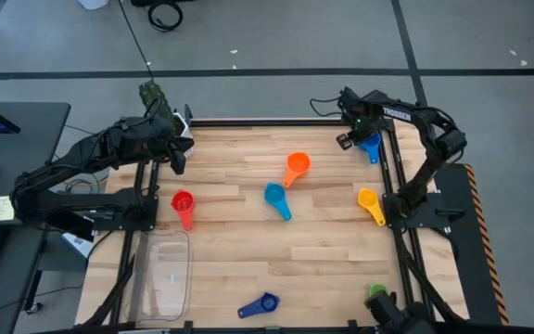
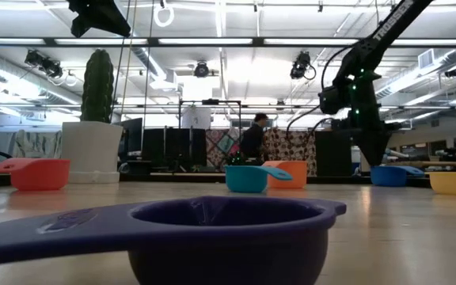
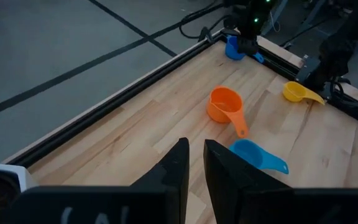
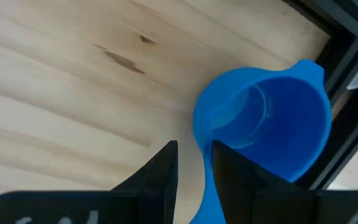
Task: Nest measuring cups in basket
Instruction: Stack the blue measuring cup on top of the orange measuring cup
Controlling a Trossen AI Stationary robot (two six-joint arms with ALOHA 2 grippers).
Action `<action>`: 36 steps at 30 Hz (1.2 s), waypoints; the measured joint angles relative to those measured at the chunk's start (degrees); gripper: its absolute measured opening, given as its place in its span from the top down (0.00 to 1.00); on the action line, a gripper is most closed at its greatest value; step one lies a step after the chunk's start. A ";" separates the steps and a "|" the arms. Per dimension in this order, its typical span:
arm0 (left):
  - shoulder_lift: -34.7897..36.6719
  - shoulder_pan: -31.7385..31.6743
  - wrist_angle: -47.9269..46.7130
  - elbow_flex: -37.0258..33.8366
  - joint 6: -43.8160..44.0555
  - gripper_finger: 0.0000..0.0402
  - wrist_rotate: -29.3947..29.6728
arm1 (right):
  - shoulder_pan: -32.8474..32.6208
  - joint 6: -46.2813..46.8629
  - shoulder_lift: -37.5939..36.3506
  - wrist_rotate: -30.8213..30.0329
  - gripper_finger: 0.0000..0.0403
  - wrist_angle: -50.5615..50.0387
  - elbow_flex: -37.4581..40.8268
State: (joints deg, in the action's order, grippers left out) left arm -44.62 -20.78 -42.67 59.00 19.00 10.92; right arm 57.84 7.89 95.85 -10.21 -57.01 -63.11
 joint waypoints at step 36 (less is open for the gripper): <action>0.00 0.00 -0.07 0.00 -2.11 0.87 4.76 | -17.17 9.19 6.50 3.73 0.98 -16.66 -20.77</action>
State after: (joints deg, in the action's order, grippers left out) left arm -44.62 -20.78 -42.74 59.00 16.89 15.68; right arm 40.68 17.08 102.35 -6.49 -73.67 -83.88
